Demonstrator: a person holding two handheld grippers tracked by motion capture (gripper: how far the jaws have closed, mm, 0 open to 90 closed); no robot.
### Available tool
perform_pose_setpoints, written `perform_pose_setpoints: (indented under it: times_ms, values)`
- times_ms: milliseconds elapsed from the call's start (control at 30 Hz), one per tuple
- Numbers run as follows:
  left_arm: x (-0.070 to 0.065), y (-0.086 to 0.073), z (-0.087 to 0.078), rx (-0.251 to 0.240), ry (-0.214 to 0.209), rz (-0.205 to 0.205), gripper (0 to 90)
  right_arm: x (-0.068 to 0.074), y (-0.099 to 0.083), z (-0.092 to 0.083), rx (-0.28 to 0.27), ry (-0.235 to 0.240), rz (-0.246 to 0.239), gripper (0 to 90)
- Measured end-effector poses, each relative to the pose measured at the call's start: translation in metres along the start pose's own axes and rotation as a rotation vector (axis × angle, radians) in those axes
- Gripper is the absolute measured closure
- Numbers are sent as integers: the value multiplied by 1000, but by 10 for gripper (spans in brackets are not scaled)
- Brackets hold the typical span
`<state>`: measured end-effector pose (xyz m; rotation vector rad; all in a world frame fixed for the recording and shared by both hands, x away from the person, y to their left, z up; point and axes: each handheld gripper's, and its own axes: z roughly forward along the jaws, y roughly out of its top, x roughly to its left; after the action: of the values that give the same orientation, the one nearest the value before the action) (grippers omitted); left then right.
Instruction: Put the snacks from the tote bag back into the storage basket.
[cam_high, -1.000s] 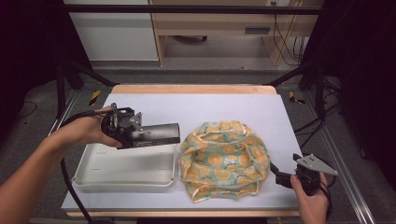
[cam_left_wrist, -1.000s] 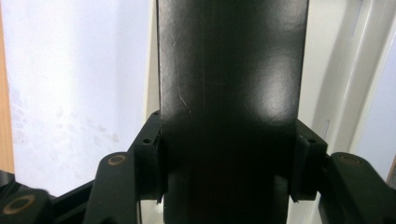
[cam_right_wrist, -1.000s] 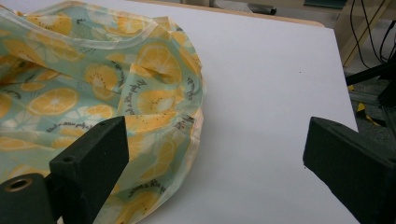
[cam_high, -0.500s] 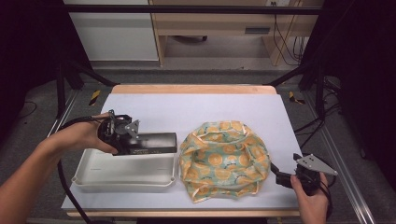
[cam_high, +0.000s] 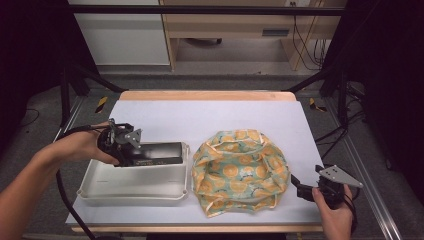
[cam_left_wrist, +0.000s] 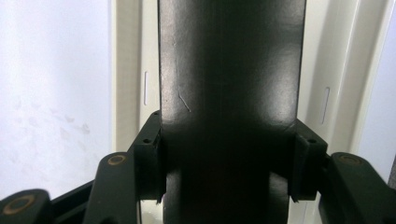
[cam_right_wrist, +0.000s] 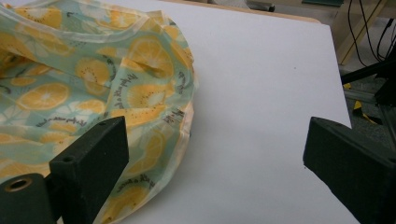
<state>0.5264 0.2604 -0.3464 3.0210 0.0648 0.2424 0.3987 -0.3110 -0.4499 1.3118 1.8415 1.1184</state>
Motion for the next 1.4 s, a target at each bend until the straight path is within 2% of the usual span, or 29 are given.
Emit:
perform_pose_setpoints:
  times_ms: [133,333,567,700,867,1400]
  values:
    - [-2,-3,9,-25,-19,-2,429,-1,-1,0,1,0,-5,75]
    - [-4,-9,19,-27,-32,5,429,0,-1,1,4,6,-11,75]
    - [-4,-10,23,-34,-39,2,430,0,-1,2,5,10,-13,75]
    - [-4,-6,25,-40,-41,22,429,0,-2,1,6,8,-9,76]
    - [-6,-6,27,-41,-48,20,429,0,-2,1,8,11,-6,77]
    - [-8,-3,33,-45,-57,36,429,2,-2,4,20,16,-27,79]
